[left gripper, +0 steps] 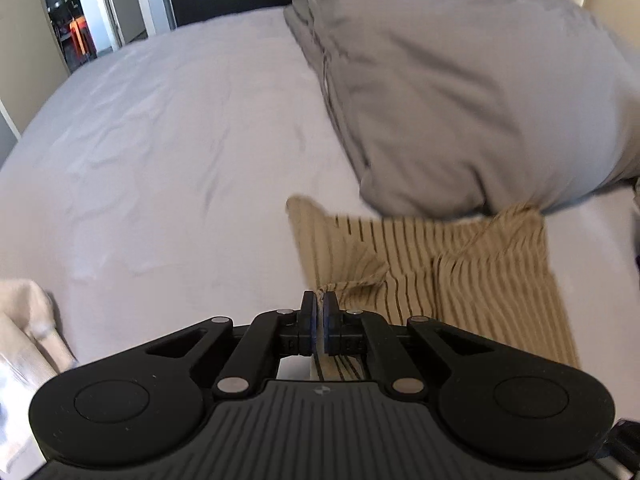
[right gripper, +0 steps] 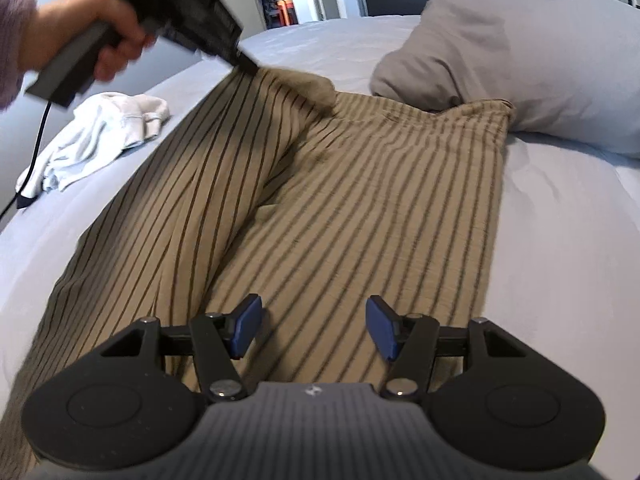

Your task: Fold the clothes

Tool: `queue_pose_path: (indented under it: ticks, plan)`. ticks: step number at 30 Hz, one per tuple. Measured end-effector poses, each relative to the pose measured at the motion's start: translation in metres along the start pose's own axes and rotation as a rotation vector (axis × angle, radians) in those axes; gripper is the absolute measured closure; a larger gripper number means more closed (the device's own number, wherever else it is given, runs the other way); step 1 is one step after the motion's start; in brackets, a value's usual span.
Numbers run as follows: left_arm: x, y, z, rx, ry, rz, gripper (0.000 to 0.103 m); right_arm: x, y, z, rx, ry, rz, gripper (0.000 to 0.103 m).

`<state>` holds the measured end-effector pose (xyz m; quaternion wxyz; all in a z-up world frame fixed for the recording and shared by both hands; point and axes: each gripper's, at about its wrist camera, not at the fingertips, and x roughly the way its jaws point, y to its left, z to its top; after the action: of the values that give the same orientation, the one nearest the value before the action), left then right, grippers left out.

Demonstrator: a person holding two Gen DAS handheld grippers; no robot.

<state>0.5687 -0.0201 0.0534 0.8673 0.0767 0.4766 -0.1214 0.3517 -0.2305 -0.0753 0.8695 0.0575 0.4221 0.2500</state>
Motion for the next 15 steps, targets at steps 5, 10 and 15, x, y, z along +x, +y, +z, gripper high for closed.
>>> queue_pose_path:
  ticks: [5,10,15]
  plan:
    - [-0.019,-0.007,0.014,0.062,0.056,0.022,0.102,-0.003,0.010,0.002,0.009,-0.003,0.074,0.042]
    - [-0.005,-0.010,0.008,0.065,0.107,0.036,0.101,-0.006,0.020,0.004,0.017,-0.005,0.147,0.038]
    - [0.012,-0.015,0.001,0.045,0.151,0.006,0.100,0.006,0.035,-0.011,-0.021,0.079,0.189,0.036]
